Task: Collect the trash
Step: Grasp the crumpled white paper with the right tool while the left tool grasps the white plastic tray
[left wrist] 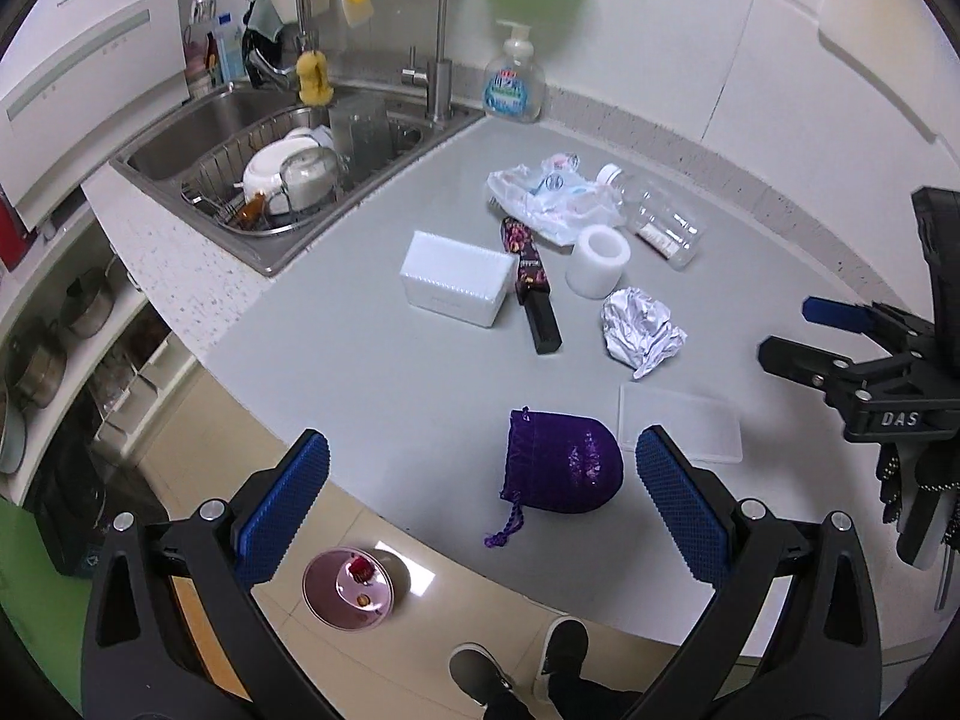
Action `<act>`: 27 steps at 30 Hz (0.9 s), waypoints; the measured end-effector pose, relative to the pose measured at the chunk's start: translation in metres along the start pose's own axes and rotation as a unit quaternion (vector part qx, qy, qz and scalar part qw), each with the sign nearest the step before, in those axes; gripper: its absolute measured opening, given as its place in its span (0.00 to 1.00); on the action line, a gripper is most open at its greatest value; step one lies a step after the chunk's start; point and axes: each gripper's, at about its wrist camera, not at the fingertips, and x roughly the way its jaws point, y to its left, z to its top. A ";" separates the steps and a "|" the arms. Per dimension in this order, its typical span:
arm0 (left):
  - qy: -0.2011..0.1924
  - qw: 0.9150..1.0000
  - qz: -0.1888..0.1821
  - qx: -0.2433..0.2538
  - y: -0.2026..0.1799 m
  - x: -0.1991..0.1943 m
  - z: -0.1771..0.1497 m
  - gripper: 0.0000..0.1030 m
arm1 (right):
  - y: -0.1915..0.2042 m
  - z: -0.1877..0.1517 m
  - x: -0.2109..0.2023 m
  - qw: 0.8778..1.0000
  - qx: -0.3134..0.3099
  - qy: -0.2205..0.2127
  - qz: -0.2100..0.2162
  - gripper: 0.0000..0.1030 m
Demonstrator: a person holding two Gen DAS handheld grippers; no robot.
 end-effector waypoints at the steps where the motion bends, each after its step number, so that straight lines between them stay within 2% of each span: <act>1: 0.005 1.000 0.001 -0.001 -0.001 0.005 0.000 0.97 | 0.000 0.002 0.005 1.000 -0.004 0.004 0.000 0.94; 8: 0.032 0.999 0.002 -0.007 -0.002 0.034 0.003 0.97 | 0.005 0.018 0.040 0.999 -0.031 0.027 0.011 0.94; 16: 0.041 0.999 0.008 -0.013 0.008 0.057 0.023 0.97 | 0.012 0.028 0.076 0.997 -0.051 0.057 0.031 0.92; 18: 0.043 0.999 0.007 -0.014 0.011 0.063 0.029 0.97 | 0.013 0.029 0.083 0.996 -0.053 0.067 0.034 0.81; 19: 0.044 0.999 0.007 -0.015 0.012 0.065 0.031 0.97 | 0.013 0.029 0.087 0.995 -0.053 0.074 0.034 0.70; 20: 0.044 0.999 0.006 -0.015 0.014 0.068 0.033 0.97 | 0.013 0.030 0.091 0.995 -0.055 0.079 0.035 0.65; 24: 0.046 0.999 0.003 -0.017 0.018 0.077 0.043 0.97 | 0.014 0.030 0.097 0.993 -0.056 0.089 0.053 0.58; 26: 0.046 0.999 0.002 -0.015 0.020 0.082 0.048 0.97 | 0.017 0.030 0.098 0.992 -0.059 0.092 0.064 0.43; 27: 0.046 0.999 0.001 -0.014 0.021 0.084 0.051 0.97 | 0.020 0.030 0.098 0.991 -0.063 0.092 0.072 0.40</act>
